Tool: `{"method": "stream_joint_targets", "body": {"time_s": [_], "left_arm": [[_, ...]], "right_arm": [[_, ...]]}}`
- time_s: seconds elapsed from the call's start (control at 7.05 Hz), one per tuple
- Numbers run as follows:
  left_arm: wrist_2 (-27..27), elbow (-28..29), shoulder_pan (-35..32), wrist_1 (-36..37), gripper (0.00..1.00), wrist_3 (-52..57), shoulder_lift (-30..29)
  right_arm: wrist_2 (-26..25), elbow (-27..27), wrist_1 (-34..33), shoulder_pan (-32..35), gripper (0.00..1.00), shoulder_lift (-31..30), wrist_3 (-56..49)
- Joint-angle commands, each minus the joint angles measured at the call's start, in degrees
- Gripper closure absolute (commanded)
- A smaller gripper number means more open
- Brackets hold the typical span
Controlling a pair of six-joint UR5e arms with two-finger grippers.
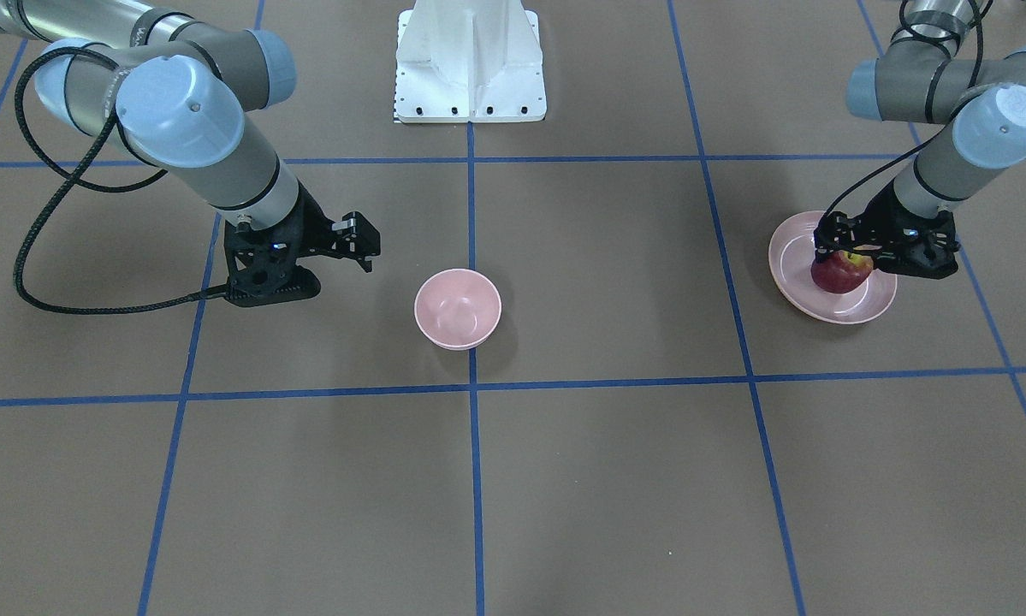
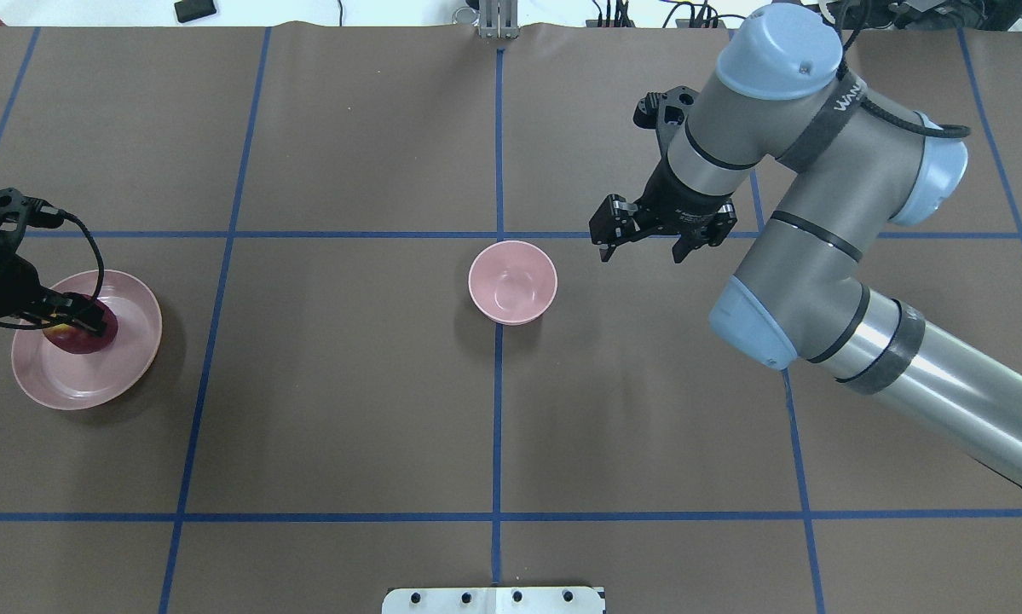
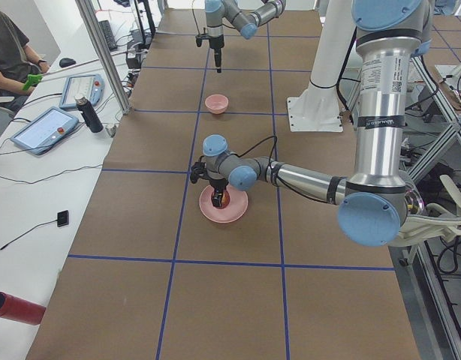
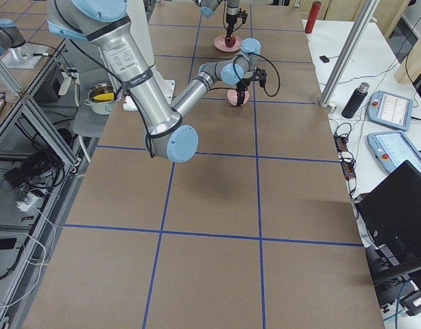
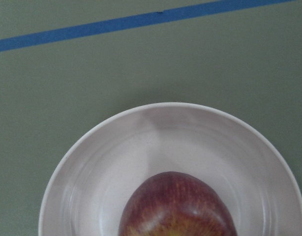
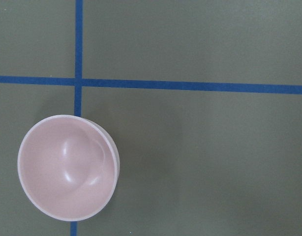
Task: Move apple from plate to bowl
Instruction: 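Grasp the red apple with the left gripper while the right arm withdraws, then carry the apple with the left gripper over the pink bowl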
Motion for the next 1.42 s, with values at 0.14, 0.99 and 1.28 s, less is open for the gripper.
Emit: {"method": "stream_joint_targets", "body": {"time_s": [0.14, 0.99, 1.28], "left_arm": [[-1.15, -1.63, 0.04, 0.15, 1.0, -0.23, -1.1], [4.91, -6.93, 11.23, 17.72, 1.0, -30.49, -30.24], [8.93, 3.05, 14.44, 18.52, 1.0, -36.59, -41.83]], "right_arm": [[1.14, 4.8, -0.02, 6.14, 0.0, -9.89, -11.39], [1.95, 4.82, 0.07, 19.4, 0.0, -27.65, -41.44], [1.95, 3.06, 0.07, 23.54, 0.0, -30.92, -50.43]]}}
